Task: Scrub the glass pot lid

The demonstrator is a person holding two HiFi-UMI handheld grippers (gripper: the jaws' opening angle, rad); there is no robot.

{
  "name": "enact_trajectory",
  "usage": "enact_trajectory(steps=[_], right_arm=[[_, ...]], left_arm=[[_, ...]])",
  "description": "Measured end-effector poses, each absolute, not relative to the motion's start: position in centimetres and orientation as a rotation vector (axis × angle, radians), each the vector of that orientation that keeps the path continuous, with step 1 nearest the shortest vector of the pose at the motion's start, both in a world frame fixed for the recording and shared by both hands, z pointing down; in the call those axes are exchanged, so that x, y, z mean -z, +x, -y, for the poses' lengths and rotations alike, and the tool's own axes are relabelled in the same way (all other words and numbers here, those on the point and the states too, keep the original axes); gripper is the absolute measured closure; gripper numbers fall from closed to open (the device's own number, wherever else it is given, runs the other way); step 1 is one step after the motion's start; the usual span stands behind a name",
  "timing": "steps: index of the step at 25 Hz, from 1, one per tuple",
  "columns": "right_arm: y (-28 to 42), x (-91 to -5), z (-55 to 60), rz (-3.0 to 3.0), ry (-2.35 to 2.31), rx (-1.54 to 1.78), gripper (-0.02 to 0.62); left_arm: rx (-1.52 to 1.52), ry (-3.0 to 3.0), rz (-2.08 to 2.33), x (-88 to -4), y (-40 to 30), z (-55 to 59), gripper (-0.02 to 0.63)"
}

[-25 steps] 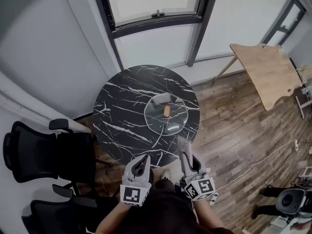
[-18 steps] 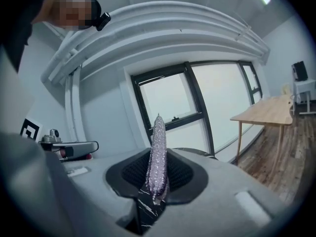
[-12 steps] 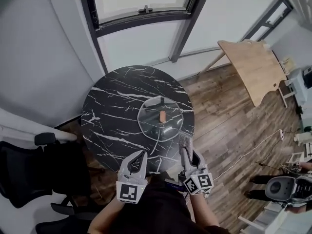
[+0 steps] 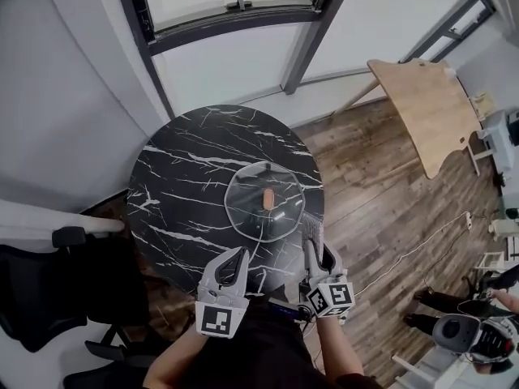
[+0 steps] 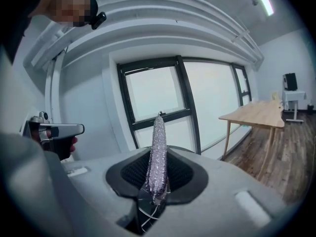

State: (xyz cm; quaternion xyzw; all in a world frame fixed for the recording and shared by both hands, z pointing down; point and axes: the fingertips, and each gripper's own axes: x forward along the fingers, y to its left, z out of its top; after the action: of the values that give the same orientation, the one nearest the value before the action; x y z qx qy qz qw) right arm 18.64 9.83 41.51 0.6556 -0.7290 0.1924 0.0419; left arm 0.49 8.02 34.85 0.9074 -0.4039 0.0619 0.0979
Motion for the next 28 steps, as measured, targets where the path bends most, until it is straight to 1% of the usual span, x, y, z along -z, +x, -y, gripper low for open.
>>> enact_trajectory(steps=[14, 20, 28], right_arm=[[26.4, -52.3, -2.8, 2.149, 1.905, -0.774, 0.518], [27.7, -57.1, -0.9, 2.118, 1.810, -0.828, 0.520], [28.4, -60.7, 2.3, 2.131, 1.649, -0.796, 0.520]], left_arm=[[-0.370, 2.647, 1.205, -40.6, 7.7, -2.3, 0.604], [-0.367, 2.582, 1.268, -42.9, 9.3, -0.2, 0.603], [-0.363, 2.477, 1.344, -45.0, 10.3, 2.3, 0.603]])
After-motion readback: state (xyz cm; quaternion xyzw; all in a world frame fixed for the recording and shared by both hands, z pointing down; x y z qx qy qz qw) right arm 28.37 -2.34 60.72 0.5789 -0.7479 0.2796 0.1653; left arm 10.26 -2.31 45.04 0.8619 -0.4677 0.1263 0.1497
